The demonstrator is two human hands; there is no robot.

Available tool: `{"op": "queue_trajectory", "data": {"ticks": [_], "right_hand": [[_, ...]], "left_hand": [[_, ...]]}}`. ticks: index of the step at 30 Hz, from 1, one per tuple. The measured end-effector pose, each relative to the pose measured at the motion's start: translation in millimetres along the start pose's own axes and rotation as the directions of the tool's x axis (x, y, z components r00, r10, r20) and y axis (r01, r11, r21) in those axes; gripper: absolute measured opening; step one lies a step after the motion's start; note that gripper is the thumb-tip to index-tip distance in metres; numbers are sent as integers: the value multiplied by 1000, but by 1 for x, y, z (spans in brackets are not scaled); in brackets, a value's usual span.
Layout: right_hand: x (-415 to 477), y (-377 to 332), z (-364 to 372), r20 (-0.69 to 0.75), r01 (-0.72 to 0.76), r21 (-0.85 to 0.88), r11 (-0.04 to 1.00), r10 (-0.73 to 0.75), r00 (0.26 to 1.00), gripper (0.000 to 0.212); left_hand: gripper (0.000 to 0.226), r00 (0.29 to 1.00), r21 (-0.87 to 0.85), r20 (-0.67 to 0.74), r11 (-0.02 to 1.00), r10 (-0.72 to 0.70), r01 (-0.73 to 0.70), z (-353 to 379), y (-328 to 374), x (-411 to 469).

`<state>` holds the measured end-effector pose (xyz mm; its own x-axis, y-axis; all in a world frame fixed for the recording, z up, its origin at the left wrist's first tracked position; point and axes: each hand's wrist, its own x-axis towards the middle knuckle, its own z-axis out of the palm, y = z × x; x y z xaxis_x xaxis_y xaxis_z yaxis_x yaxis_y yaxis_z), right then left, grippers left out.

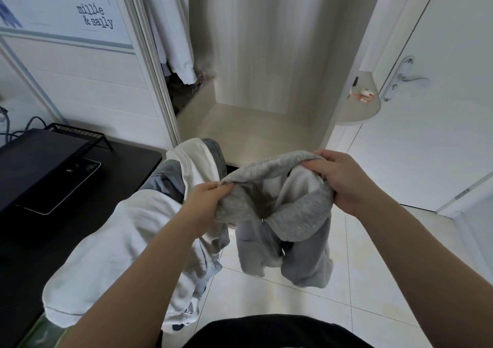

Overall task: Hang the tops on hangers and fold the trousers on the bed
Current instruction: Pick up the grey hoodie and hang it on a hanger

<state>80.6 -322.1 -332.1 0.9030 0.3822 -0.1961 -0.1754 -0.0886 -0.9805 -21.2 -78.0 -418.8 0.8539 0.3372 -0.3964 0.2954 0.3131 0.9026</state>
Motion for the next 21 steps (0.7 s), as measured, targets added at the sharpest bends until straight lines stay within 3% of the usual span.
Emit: {"op": "queue_trajectory", "data": {"ticks": [4, 8, 10, 11, 12, 14, 15, 17, 19, 21], "right_hand": [[6, 11, -15, -14, -83, 20, 996, 83, 996, 7], [12, 14, -20, -7, -105, 42, 994, 105, 994, 6], [13, 13, -19, 36, -99, 47, 994, 98, 995, 9], [13, 12, -16, 59, -96, 44, 994, 93, 994, 12], [13, 11, -11, 79, -93, 41, 995, 89, 993, 13], [15, 8, 0, 101, -91, 37, 995, 87, 991, 13], [16, 6, 6, 101, -96, 42, 994, 92, 991, 13], [19, 4, 19, 89, -115, 70, 991, 109, 990, 12], [22, 1, 30, 88, -137, 104, 985, 128, 988, 11], [25, -1, 36, 101, -164, 117, 980, 153, 983, 9]], "left_hand": [[37, 974, -335, 218, 933, -58, 130, 4, 0, -3], [44, 923, -312, 352, 910, -155, 272, 3, -4, -7], [41, 914, -225, 345, 927, -212, 299, 0, -7, -5], [38, 937, -148, 277, 954, -211, 259, 0, -7, -4], [34, 968, -8, 177, 984, -175, 179, 2, -6, -3], [43, 999, 336, -37, 941, -33, 43, 8, 0, -5], [55, 998, 424, -58, 905, 29, -1, 10, 4, -6], [70, 994, 479, 56, 871, 91, -107, 12, 9, -11], [56, 983, 636, 128, 750, 130, -182, 13, 4, -13], [34, 977, 738, 34, 653, 211, -167, 14, -3, -10]]}}
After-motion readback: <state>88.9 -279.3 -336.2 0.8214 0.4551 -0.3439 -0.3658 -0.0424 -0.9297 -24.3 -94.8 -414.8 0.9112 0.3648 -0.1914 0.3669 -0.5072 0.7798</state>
